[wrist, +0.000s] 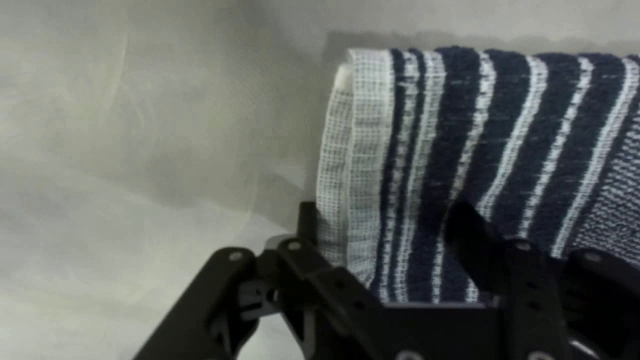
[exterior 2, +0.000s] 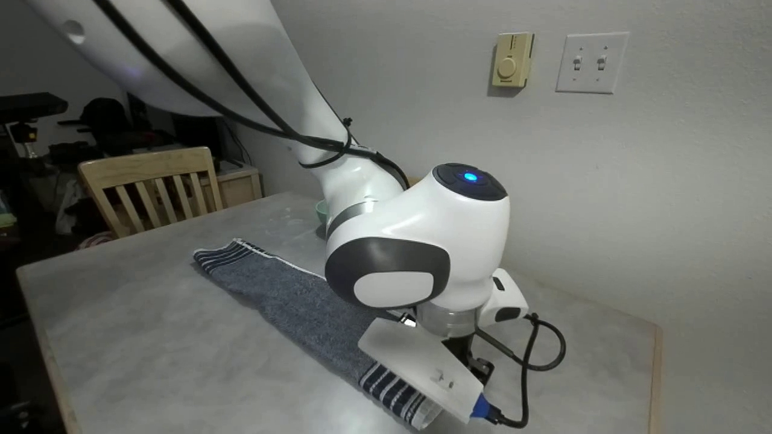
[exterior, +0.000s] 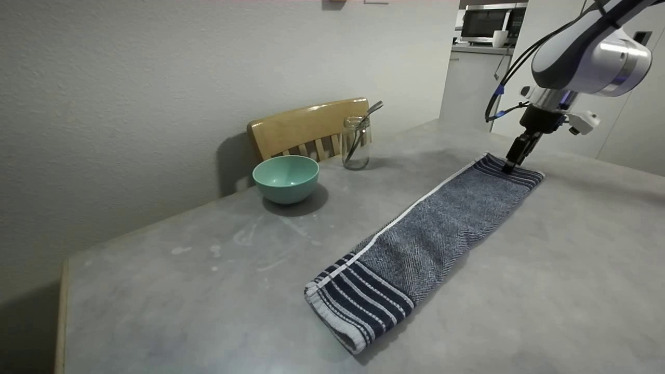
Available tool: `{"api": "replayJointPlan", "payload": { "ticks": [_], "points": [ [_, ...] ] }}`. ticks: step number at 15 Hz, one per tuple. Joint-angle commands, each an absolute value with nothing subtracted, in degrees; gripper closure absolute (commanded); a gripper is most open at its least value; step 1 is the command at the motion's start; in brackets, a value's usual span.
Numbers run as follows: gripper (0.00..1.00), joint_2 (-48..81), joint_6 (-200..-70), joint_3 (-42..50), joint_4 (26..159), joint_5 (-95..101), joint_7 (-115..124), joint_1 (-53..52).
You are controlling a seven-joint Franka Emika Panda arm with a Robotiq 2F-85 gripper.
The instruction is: Fold the towel in half
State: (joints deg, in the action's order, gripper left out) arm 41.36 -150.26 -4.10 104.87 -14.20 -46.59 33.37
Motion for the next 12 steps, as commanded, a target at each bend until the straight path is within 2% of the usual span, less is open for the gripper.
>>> {"api": "replayJointPlan", "payload": {
  "ticks": [1, 5, 7, 12],
  "points": [
    [0.63, 44.0, -148.0, -5.6, 102.1, -15.0, -47.8, 34.4],
    [0.9, 44.1, -145.7, -6.8, 101.3, -15.9, -49.2, 34.9],
    [1.0, 43.4, -145.0, -6.4, 101.7, -15.7, -48.9, 34.2],
    [0.98, 38.3, -147.6, -1.1, 106.2, -10.9, -42.0, 28.2]
  ]
}}
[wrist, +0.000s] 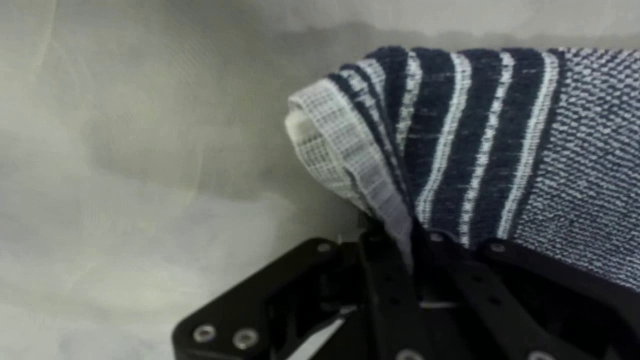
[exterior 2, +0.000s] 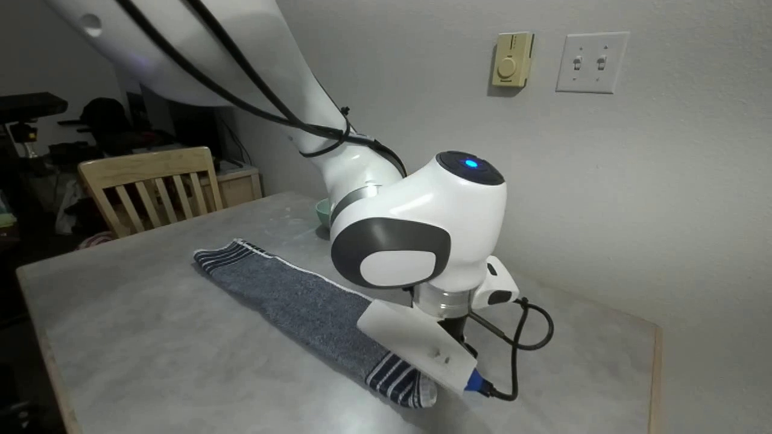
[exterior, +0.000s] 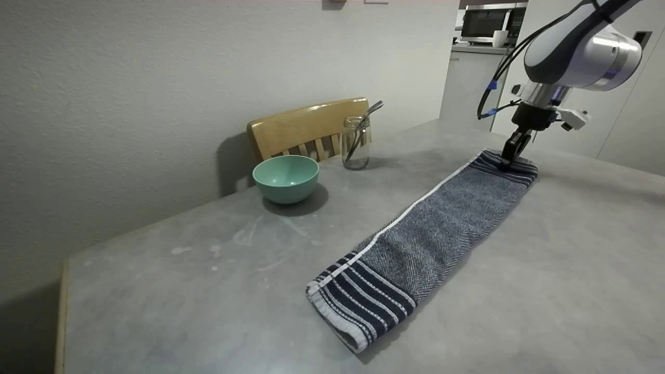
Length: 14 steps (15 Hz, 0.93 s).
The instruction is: Fold the towel in half
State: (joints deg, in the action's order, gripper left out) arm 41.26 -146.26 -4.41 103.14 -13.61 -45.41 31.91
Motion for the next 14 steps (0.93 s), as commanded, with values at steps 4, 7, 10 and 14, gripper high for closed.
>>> {"api": "replayJointPlan", "payload": {
  "ticks": [4, 7, 10, 14],
  "points": [
    [0.98, 34.7, -149.9, 4.6, 108.6, -3.8, -33.0, 21.8],
    [0.98, 32.5, -149.5, 7.1, 108.9, 2.1, -26.6, 18.4],
    [0.98, 30.6, -148.6, 7.5, 108.6, 5.2, -22.6, 16.6],
    [0.98, 28.5, -148.7, 4.1, 108.6, 3.6, -24.1, 16.6]
  ]
}}
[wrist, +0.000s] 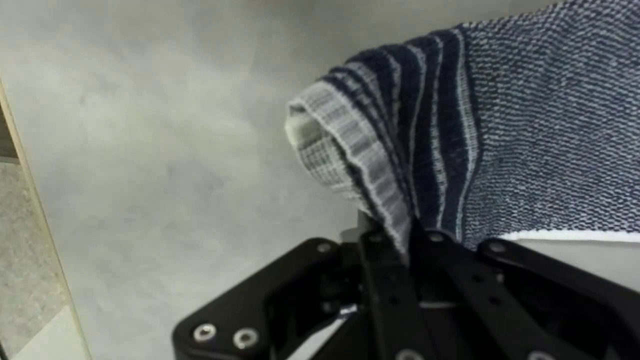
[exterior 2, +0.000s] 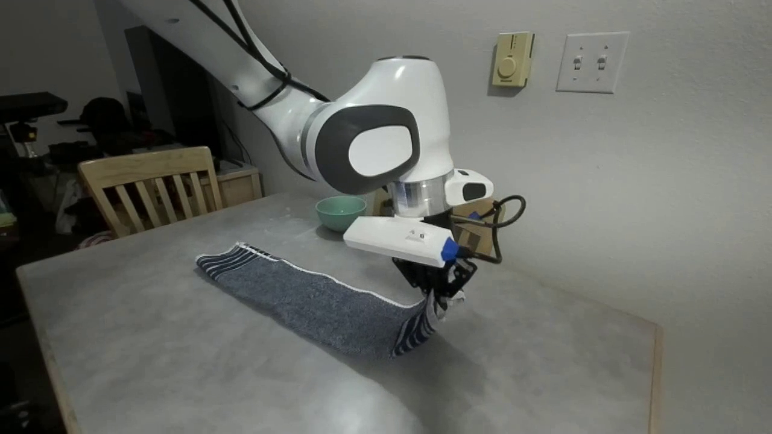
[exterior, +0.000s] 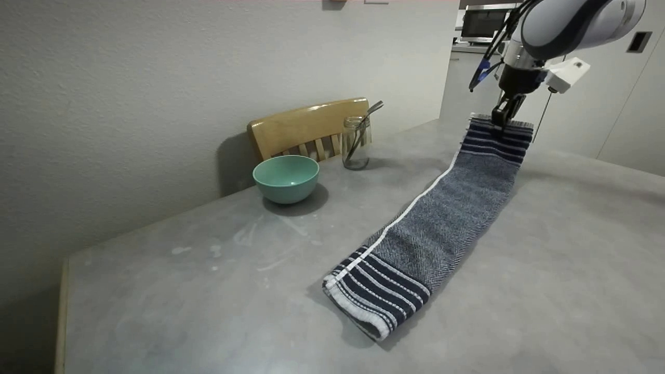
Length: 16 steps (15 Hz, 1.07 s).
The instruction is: Fold the towel in half
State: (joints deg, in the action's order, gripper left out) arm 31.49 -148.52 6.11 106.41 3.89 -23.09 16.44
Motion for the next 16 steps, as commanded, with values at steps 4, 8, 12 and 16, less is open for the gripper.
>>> {"api": "replayJointPlan", "payload": {
  "ticks": [4, 8, 12, 16],
  "points": [
    [0.98, 26.0, -146.5, -1.5, 109.9, -0.5, -27.4, 17.1],
    [0.98, 24.3, -143.9, -5.2, 111.1, -3.3, -29.9, 15.7],
    [0.98, 23.7, -138.7, -6.6, 110.8, -4.1, -30.8, 13.6],
    [0.98, 23.0, -135.1, -6.6, 111.0, -2.1, -30.2, 10.0]
  ]
}}
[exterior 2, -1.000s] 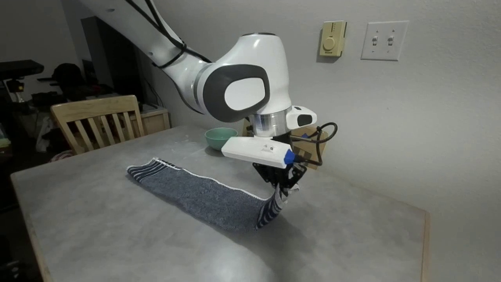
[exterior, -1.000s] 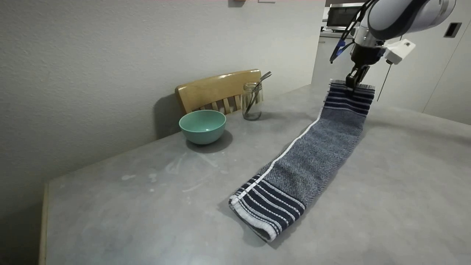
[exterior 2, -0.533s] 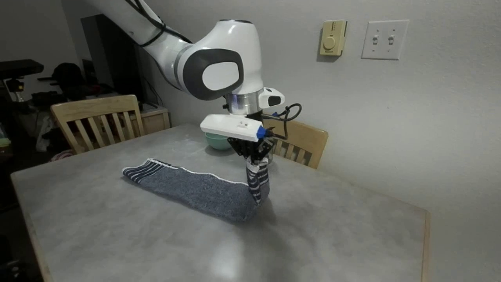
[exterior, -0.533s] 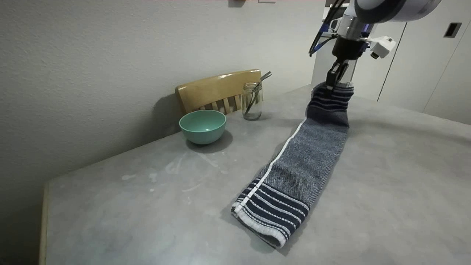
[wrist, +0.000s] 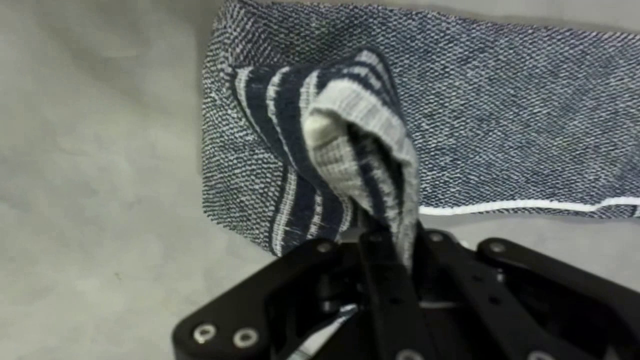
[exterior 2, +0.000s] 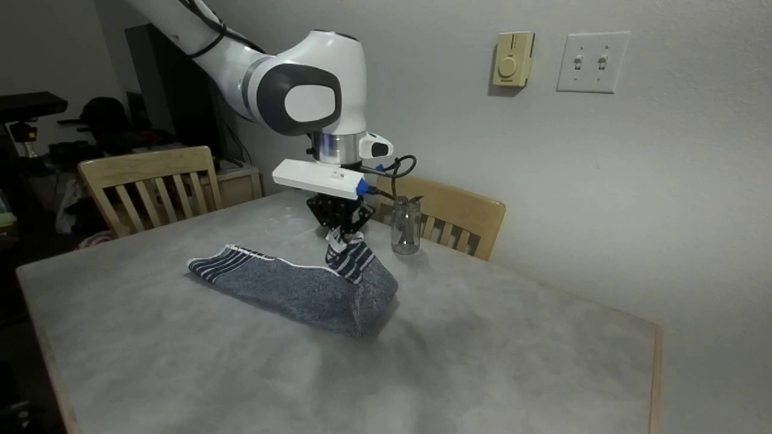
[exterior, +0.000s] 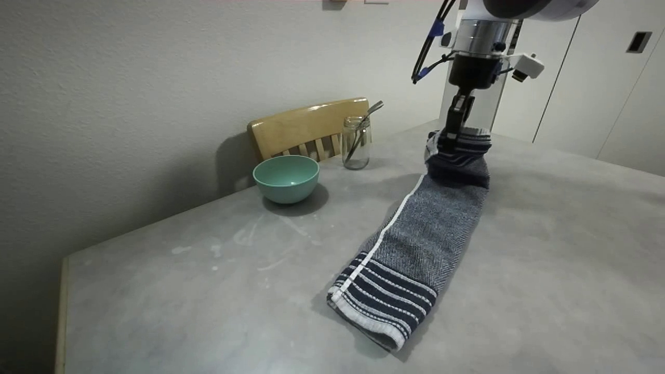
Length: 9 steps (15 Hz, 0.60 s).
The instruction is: Fold the towel in half
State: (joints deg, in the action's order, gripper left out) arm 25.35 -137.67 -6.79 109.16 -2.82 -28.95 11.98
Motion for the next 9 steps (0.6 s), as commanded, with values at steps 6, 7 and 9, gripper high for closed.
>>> {"api": "replayJointPlan", "payload": {
  "ticks": [6, 7, 9],
  "points": [
    [0.98, 23.9, -134.2, -6.7, 109.8, 4.4, -29.4, 3.3],
    [0.98, 24.2, -134.0, -6.8, 109.6, 5.5, -29.3, 2.3],
    [0.98, 25.0, -132.6, -6.8, 108.4, 7.8, -28.6, 0.0]
  ]
}}
